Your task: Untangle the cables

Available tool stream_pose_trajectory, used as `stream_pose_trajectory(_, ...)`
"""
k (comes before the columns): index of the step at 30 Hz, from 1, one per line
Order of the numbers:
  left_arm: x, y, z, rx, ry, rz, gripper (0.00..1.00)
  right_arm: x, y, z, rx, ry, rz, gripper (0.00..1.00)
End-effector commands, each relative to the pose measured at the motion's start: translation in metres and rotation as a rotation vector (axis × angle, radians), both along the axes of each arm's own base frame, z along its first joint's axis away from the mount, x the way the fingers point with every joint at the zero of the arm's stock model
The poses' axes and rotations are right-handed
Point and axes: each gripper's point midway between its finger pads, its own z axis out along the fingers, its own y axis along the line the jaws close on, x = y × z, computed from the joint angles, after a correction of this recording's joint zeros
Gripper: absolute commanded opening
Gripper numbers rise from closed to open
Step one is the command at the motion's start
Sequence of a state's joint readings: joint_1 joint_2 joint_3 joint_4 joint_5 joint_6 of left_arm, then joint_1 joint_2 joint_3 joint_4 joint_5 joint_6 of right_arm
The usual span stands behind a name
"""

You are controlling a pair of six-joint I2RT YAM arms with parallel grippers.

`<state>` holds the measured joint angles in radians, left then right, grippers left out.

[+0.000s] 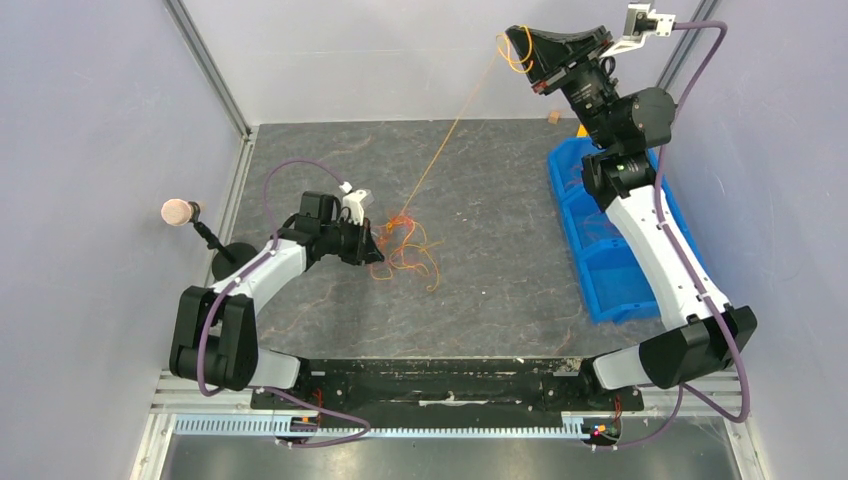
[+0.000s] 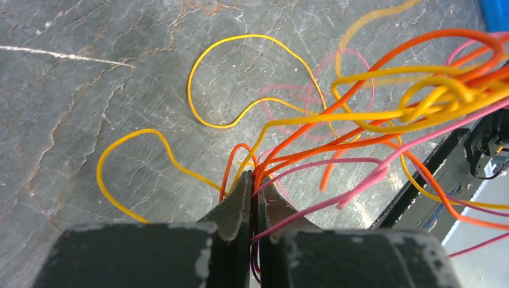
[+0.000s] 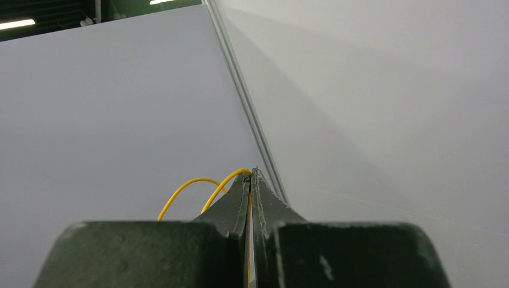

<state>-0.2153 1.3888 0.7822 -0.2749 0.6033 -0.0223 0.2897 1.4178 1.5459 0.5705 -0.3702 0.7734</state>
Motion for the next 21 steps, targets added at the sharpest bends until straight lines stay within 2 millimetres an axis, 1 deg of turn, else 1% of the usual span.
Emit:
stream_pose_trajectory(1,-0.003,0.020,-0.010,0.080,-0.014,0.009,0.03,-0.013,-0.029,0.024,0.005,-0.076,-0.093,0.00)
stream_pose_trajectory(3,-0.006,0.028,-0.013,0.102,0.001,0.007,0.02,-0.008,-0.044,0.027,-0.019,-0.094,-0.158,0.00)
stream_pose_trajectory(4,-0.008,0.032,-0.013,0.114,0.000,0.002,0.02,-0.003,-0.052,0.026,-0.028,-0.088,-0.189,0.00)
stream_pose_trajectory(5,-0.009,0.035,-0.012,0.123,-0.006,-0.005,0.02,0.000,-0.056,0.022,-0.053,-0.084,-0.206,0.00)
stream_pose_trajectory(6,-0.010,0.035,-0.008,0.122,-0.024,-0.028,0.02,0.007,-0.057,0.010,-0.100,-0.058,-0.228,0.00)
stream_pose_trajectory(7,-0.012,0.031,-0.002,0.105,-0.047,-0.061,0.02,0.014,-0.057,-0.008,-0.155,-0.018,-0.248,0.00)
stream_pose_trajectory(8,-0.013,0.025,0.008,0.076,-0.068,-0.091,0.02,0.021,-0.054,-0.041,-0.231,0.037,-0.252,0.00)
stream_pose_trajectory(9,-0.011,0.021,0.017,0.062,-0.092,-0.103,0.02,0.027,-0.052,-0.078,-0.305,0.106,-0.249,0.00)
stream_pose_trajectory(10,-0.009,0.018,0.024,0.059,-0.116,-0.110,0.02,0.031,-0.054,-0.123,-0.383,0.191,-0.258,0.00)
stream_pose_trajectory(11,-0.005,0.017,0.031,0.062,-0.138,-0.111,0.02,0.031,-0.055,-0.169,-0.475,0.270,-0.255,0.00)
stream_pose_trajectory(12,-0.003,0.016,0.035,0.064,-0.153,-0.107,0.02,0.031,-0.062,-0.221,-0.578,0.345,-0.272,0.00)
stream_pose_trajectory(13,0.000,0.017,0.037,0.071,-0.167,-0.101,0.02,0.027,-0.074,-0.267,-0.652,0.430,-0.307,0.00)
stream_pose_trajectory(15,0.001,0.020,0.036,0.092,-0.183,-0.115,0.02,0.013,-0.093,-0.336,-0.807,0.533,-0.305,0.00)
stream_pose_trajectory(16,-0.001,0.021,0.035,0.107,-0.184,-0.125,0.02,0.008,-0.104,-0.361,-0.858,0.595,-0.327,0.00)
stream_pose_trajectory(17,-0.002,0.023,0.032,0.122,-0.185,-0.134,0.02,0.002,-0.109,-0.383,-0.919,0.628,-0.313,0.00)
stream_pose_trajectory(18,-0.003,0.024,0.029,0.134,-0.183,-0.143,0.02,-0.007,-0.108,-0.403,-0.977,0.673,-0.251,0.00)
stream_pose_trajectory(19,-0.006,0.022,0.026,0.146,-0.189,-0.175,0.02,-0.013,-0.107,-0.415,-1.036,0.698,-0.196,0.03)
stream_pose_trajectory(20,-0.011,0.019,0.023,0.159,-0.186,-0.216,0.02,-0.019,-0.104,-0.425,-1.071,0.745,-0.134,0.18)
stream_pose_trajectory(21,-0.016,0.015,0.020,0.177,-0.192,-0.270,0.03,-0.029,-0.098,-0.431,-1.103,0.767,-0.046,0.35)
